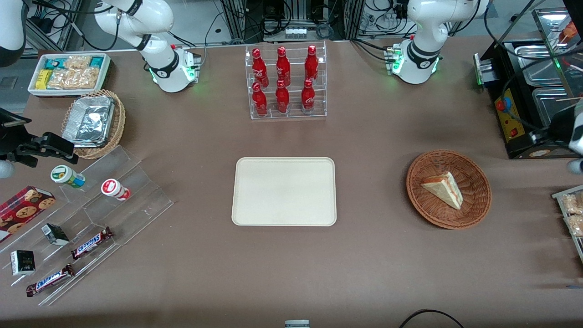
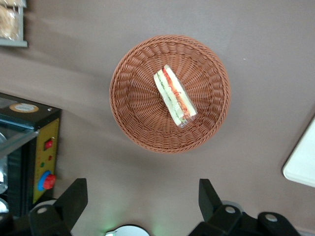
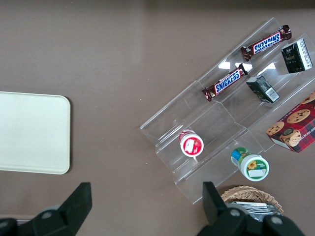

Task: Place sandwich from basket to tray
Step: 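Move the left gripper down over the sandwich in the wicker basket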

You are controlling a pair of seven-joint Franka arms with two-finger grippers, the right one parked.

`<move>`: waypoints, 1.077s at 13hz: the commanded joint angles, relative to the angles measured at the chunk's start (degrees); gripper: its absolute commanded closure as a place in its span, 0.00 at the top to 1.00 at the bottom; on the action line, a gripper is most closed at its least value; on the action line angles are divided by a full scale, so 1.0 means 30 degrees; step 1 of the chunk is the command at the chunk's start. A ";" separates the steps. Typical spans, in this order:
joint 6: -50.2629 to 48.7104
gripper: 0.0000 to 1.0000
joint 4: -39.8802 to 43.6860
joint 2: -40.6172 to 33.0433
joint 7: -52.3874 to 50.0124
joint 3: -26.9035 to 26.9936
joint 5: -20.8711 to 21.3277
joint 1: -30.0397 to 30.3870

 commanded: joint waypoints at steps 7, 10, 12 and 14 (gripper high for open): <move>1.1056 1.00 -0.8890 -0.0364 -0.7931 -0.0135 -0.0366 0.0005; 1.3787 1.00 -0.9543 0.1390 -0.9833 -0.0136 -0.0424 -0.0287; 1.6037 1.00 -1.0417 0.2155 -1.0044 -0.0165 -0.0366 -0.0375; 1.8532 1.00 -1.1183 0.3032 -1.0161 -0.0194 -0.0395 -0.0434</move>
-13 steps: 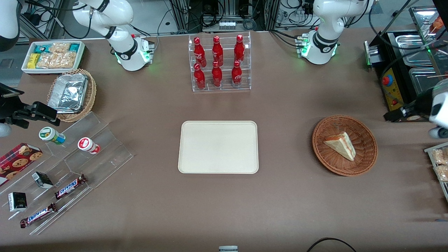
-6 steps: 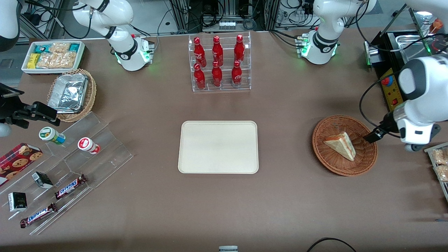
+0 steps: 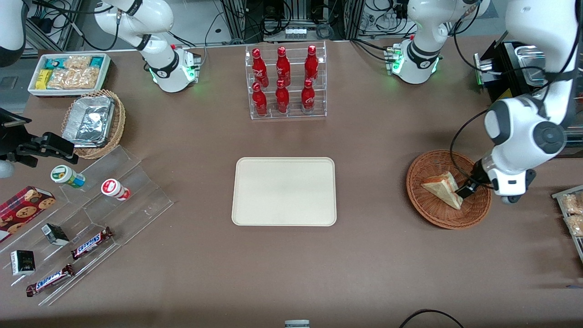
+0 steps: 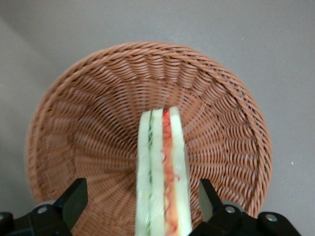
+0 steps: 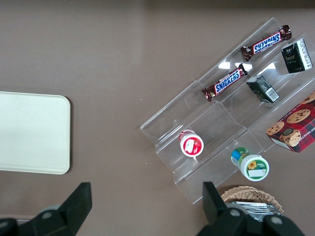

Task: Place sandwich from basket to tray
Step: 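Close the left gripper on the wrapped sandwich wedge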

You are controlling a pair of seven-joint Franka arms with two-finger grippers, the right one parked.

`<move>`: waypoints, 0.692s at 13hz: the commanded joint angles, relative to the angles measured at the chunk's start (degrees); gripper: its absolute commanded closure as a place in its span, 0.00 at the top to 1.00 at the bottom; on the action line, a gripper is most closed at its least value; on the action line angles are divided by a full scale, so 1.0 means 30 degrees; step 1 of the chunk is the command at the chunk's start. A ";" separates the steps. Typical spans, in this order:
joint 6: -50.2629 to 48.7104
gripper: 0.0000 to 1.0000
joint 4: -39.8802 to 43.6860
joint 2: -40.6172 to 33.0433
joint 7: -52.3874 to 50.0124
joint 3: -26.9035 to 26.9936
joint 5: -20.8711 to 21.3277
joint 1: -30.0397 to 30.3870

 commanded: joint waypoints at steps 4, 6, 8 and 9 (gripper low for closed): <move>0.2383 1.00 -0.0632 0.1410 -0.0467 -0.0094 -0.0214 -0.0279; 0.2383 1.00 -0.0603 0.1996 -0.0728 -0.0094 -0.0562 -0.0455; 0.2325 0.97 -0.0544 0.1999 -0.0906 -0.0152 -0.0974 -0.0456; 0.2208 0.79 -0.0515 0.1999 -0.0848 -0.0153 -0.0946 -0.0543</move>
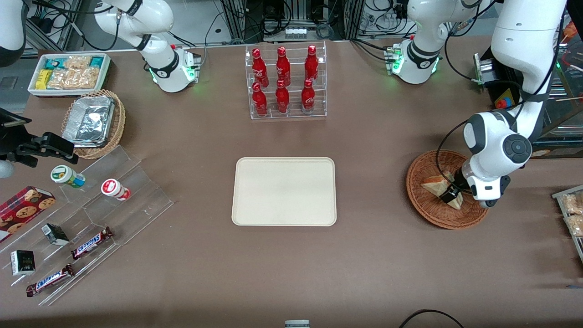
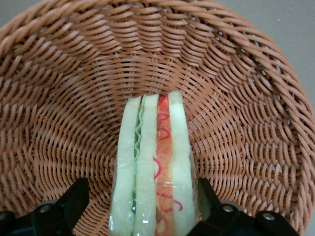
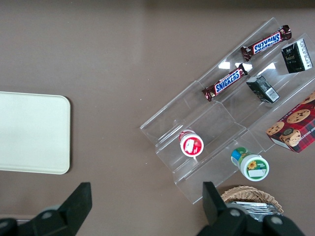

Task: Place sandwich from basket to tray
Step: 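Close the left gripper on the wrapped sandwich wedge, then lift the sandwich and carry it toward the cream tray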

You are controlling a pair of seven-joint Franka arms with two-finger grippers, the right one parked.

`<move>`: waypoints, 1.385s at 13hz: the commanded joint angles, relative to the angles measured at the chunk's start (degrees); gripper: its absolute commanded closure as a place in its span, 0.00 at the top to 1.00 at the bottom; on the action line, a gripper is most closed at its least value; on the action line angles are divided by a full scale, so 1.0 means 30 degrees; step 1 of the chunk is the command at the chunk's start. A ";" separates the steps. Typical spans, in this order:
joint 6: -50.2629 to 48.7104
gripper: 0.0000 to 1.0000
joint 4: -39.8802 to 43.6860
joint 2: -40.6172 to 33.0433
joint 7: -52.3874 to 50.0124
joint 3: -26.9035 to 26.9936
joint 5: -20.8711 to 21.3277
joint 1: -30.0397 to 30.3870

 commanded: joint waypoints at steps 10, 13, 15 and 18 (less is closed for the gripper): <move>-0.8589 0.37 0.6140 -0.0763 0.2354 0.0056 0.0250 -0.2189; -0.9946 0.31 0.7730 -0.0120 0.4597 0.0027 0.0193 -0.3650; -0.9976 0.31 0.9189 0.1077 0.4452 0.0027 0.0163 -0.5608; -0.9947 0.32 1.0893 0.2924 0.4277 0.0056 0.0105 -0.8042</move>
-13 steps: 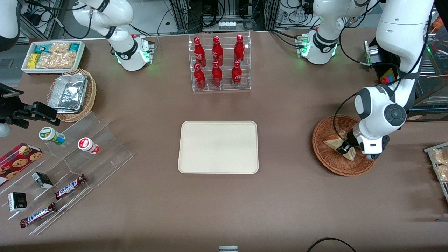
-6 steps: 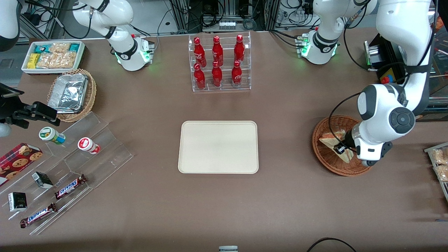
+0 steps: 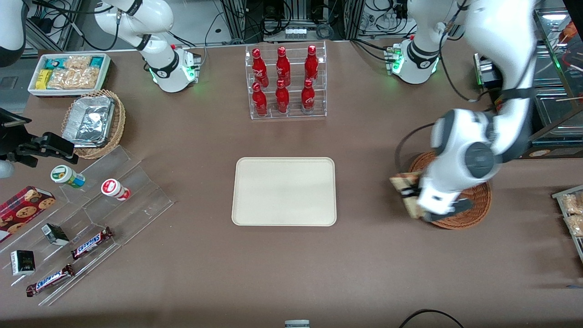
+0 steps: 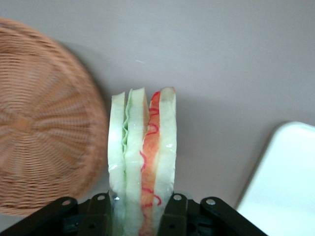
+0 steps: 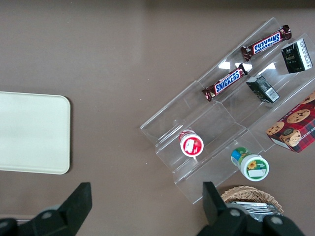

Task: Place sandwich from basket to tray
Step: 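Lift the sandwich and carry it toward the cream tray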

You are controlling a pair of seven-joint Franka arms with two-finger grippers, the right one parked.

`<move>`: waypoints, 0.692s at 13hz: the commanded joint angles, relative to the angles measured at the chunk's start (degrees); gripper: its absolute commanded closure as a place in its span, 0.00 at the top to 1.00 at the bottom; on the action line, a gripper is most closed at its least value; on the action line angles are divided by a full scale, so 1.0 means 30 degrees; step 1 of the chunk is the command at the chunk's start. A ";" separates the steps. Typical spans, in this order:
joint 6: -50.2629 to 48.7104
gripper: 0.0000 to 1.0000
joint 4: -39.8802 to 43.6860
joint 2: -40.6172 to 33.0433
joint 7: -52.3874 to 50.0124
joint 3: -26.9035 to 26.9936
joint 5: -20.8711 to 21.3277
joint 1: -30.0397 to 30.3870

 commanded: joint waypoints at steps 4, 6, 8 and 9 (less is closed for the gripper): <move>-0.0151 0.32 0.2460 0.2830 0.0327 -0.0299 -0.0194 -0.3086; 0.0722 0.33 0.4096 0.4670 0.0095 -0.1705 -0.0253 -0.3205; 0.2305 0.34 0.5068 0.6314 -0.0198 -0.2004 -0.0050 -0.4282; 0.2543 0.34 0.5130 0.6727 -0.0461 -0.1917 0.0068 -0.4927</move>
